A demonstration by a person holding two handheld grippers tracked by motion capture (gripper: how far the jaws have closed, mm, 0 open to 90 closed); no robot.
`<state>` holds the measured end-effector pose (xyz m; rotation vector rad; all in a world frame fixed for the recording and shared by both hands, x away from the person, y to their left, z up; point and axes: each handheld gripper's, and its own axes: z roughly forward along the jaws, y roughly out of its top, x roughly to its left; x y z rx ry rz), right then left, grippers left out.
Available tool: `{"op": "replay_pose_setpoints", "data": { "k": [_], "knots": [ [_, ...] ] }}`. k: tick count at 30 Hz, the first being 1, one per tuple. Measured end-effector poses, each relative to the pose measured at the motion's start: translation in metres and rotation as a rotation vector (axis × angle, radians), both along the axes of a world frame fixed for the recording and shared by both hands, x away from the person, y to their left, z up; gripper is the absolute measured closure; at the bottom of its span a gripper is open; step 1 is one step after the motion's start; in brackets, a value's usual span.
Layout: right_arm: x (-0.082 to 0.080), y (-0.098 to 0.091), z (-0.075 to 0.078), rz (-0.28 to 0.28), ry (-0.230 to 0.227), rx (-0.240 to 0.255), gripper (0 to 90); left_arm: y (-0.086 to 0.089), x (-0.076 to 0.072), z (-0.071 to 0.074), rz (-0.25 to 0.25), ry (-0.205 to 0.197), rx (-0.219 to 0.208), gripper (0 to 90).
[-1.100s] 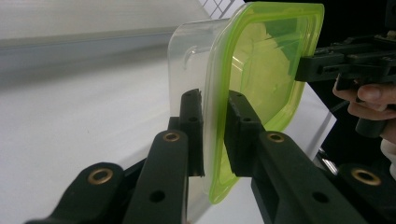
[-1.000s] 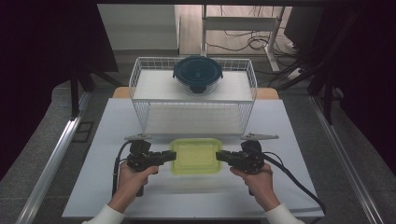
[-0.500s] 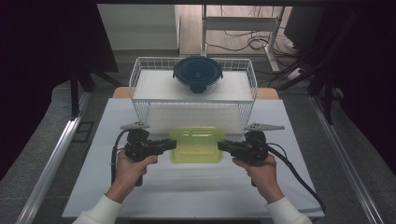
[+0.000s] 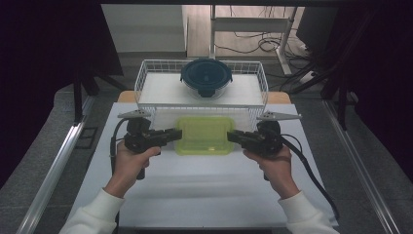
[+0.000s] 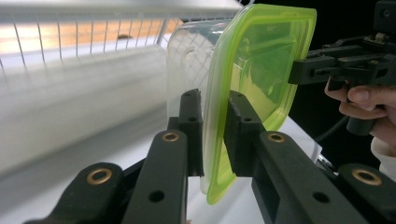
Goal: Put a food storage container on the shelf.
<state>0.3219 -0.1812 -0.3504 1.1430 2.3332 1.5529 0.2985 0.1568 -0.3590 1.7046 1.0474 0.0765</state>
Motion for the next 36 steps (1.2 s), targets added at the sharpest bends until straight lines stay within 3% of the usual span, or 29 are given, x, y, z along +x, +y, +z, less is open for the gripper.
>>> {"op": "replay_pose_setpoints", "data": {
  "k": [17,27,36],
  "knots": [
    [0.022,0.009,0.059,-0.006,-0.102,0.007,78.3,0.008,0.025,0.063,0.001,-0.086,0.013,79.1],
    [0.043,0.013,0.092,-0.006,-0.121,0.026,78.4,0.014,0.045,0.090,-0.005,-0.102,-0.018,79.0],
    [0.063,0.016,0.115,-0.017,-0.122,0.016,78.4,0.016,0.069,0.111,-0.007,-0.107,-0.012,79.0]
  ]
}}
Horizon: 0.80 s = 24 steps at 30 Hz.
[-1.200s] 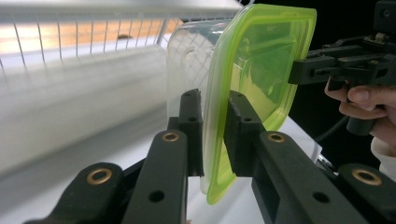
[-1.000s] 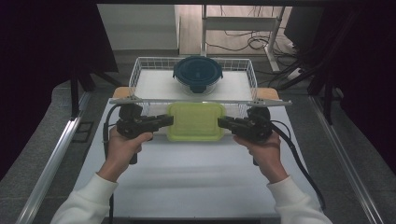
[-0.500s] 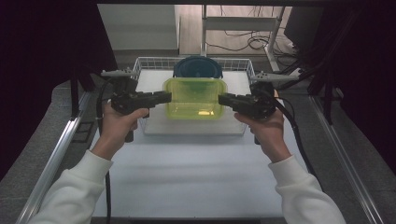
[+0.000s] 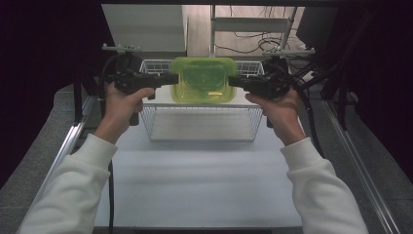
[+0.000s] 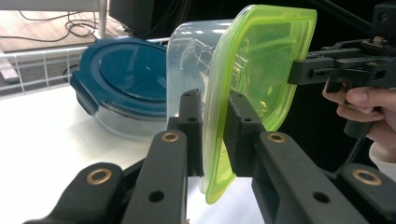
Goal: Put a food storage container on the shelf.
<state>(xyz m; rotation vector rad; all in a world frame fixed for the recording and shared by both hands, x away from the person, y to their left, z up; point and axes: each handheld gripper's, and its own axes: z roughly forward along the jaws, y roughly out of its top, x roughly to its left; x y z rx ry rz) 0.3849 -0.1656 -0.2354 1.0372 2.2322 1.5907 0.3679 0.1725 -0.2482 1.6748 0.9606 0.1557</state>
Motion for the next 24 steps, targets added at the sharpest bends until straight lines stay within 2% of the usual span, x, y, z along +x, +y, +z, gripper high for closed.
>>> {"op": "replay_pose_setpoints", "data": {
  "k": [8,16,24],
  "knots": [
    [0.023,0.000,0.010,-0.011,0.027,0.004,78.4,0.001,0.027,0.008,-0.006,0.030,-0.008,79.0],
    [0.046,0.001,0.014,-0.020,0.063,0.000,78.5,0.001,0.049,0.009,-0.005,0.067,-0.022,79.0],
    [0.058,0.002,0.012,-0.024,0.088,-0.002,78.5,0.002,0.061,0.003,-0.007,0.087,-0.031,79.0]
  ]
}}
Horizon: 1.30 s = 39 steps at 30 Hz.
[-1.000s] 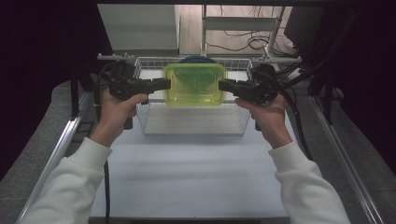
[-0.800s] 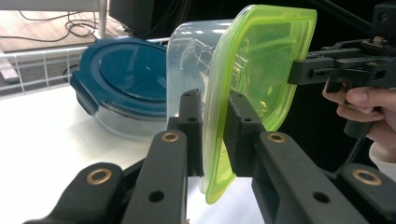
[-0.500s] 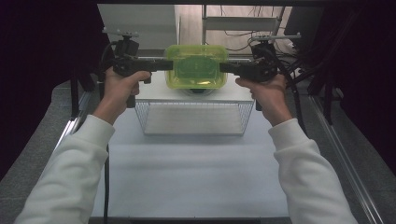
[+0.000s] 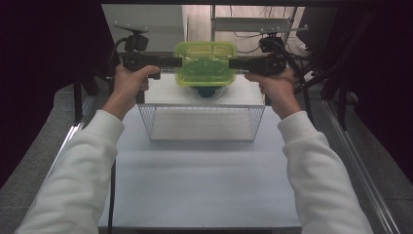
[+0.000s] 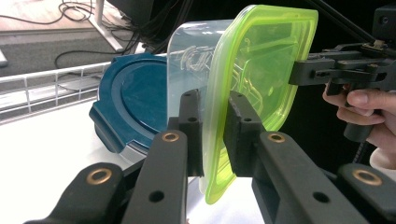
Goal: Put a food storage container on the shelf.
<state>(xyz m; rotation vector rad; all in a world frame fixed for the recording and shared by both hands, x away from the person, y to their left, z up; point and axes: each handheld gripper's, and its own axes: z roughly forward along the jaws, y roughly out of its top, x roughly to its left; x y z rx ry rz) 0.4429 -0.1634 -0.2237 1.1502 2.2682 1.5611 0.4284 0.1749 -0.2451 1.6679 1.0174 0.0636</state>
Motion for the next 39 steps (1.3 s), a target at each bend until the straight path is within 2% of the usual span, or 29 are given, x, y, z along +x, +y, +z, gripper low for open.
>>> {"op": "replay_pose_setpoints", "data": {
  "k": [4,8,11,14,21,24,29,32,39],
  "knots": [
    [0.008,-0.001,-0.003,-0.005,0.032,0.007,78.4,-0.001,0.010,-0.004,0.000,0.033,-0.012,78.9],
    [0.021,-0.003,-0.009,-0.017,0.092,0.032,78.4,-0.002,0.022,-0.009,0.006,0.087,-0.021,79.0],
    [0.028,-0.002,-0.013,-0.026,0.120,0.031,78.4,-0.003,0.028,-0.013,0.016,0.107,-0.019,79.3],
    [0.034,-0.003,-0.016,-0.041,0.152,0.048,78.4,-0.003,0.032,-0.014,0.022,0.115,-0.049,78.8],
    [0.050,-0.006,-0.017,-0.060,0.244,0.103,77.5,0.001,0.044,-0.018,0.034,0.173,-0.120,77.8],
    [0.056,-0.005,-0.018,-0.068,0.266,0.115,77.0,0.002,0.049,-0.021,0.046,0.195,-0.145,77.4],
    [0.066,-0.005,-0.021,-0.079,0.309,0.135,74.8,0.000,0.057,-0.025,0.068,0.221,-0.142,76.3],
    [0.073,-0.005,-0.025,-0.085,0.346,0.160,73.2,0.001,0.062,-0.029,0.079,0.241,-0.169,74.6],
    [0.083,-0.006,-0.036,-0.100,0.392,0.231,70.0,-0.001,0.067,-0.034,0.092,0.250,-0.168,68.5]
  ]
}}
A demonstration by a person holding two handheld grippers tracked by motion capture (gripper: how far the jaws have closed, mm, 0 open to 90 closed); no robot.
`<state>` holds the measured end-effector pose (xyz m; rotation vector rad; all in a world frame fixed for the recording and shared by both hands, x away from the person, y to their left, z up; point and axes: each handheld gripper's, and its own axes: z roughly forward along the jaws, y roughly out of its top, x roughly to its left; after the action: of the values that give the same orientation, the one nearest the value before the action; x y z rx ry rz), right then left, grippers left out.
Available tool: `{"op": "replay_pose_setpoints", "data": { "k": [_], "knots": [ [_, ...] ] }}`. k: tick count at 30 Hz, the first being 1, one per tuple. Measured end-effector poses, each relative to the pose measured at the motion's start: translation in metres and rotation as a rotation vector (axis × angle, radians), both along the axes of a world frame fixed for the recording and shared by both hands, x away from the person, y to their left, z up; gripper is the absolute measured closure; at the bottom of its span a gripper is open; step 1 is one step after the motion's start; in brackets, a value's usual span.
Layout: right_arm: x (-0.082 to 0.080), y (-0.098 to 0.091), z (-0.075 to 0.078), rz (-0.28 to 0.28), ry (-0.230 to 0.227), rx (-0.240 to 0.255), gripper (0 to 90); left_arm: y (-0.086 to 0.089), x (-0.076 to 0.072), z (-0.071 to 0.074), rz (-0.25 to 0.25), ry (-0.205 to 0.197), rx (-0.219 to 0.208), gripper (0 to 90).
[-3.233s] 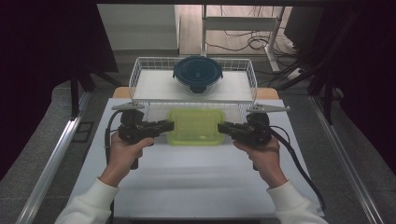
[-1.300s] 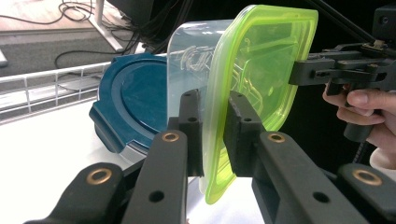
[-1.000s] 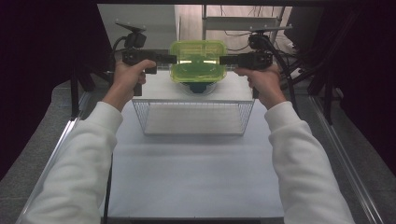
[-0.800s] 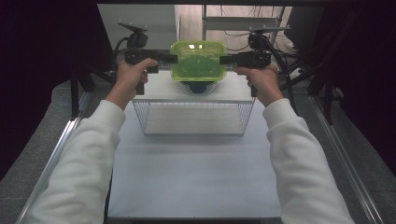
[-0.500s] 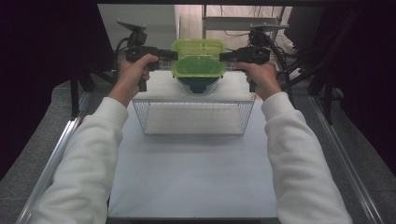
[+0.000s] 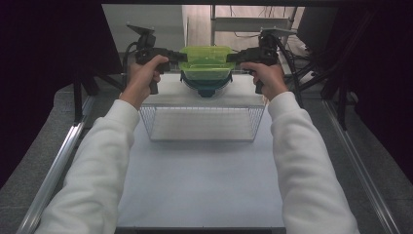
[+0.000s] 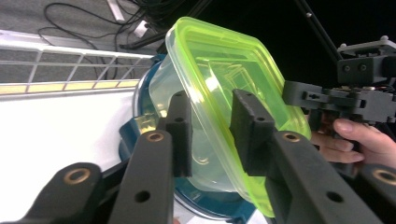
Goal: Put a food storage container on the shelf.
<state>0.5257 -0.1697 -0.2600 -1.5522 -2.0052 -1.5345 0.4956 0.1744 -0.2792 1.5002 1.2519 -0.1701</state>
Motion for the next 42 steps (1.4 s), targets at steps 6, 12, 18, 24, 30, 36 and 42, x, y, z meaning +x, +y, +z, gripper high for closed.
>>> {"op": "replay_pose_setpoints", "data": {
  "k": [6,12,18,24,30,36,42],
  "knots": [
    [-0.001,-0.001,-0.003,-0.006,-0.013,-0.001,50.9,-0.001,0.000,0.000,0.021,-0.020,0.027,55.4],
    [-0.010,-0.009,0.002,-0.038,-0.128,0.012,32.8,0.004,-0.006,0.006,0.058,-0.088,0.000,30.9],
    [-0.032,-0.016,0.016,0.021,-0.295,-0.074,28.9,0.010,-0.026,0.018,0.046,-0.191,0.054,25.3],
    [-0.056,-0.022,0.018,0.099,-0.404,-0.157,26.3,0.016,-0.056,0.026,0.001,-0.271,0.103,25.0],
    [-0.083,-0.035,0.008,0.126,-0.456,-0.199,26.3,0.017,-0.096,0.017,-0.027,-0.327,0.199,23.0],
    [-0.120,-0.056,-0.014,0.142,-0.469,-0.205,26.4,0.016,-0.136,-0.010,-0.039,-0.351,0.245,23.0],
    [-0.158,-0.073,-0.042,0.161,-0.481,-0.231,26.4,0.014,-0.173,-0.044,-0.054,-0.364,0.287,22.8]
  ]
}}
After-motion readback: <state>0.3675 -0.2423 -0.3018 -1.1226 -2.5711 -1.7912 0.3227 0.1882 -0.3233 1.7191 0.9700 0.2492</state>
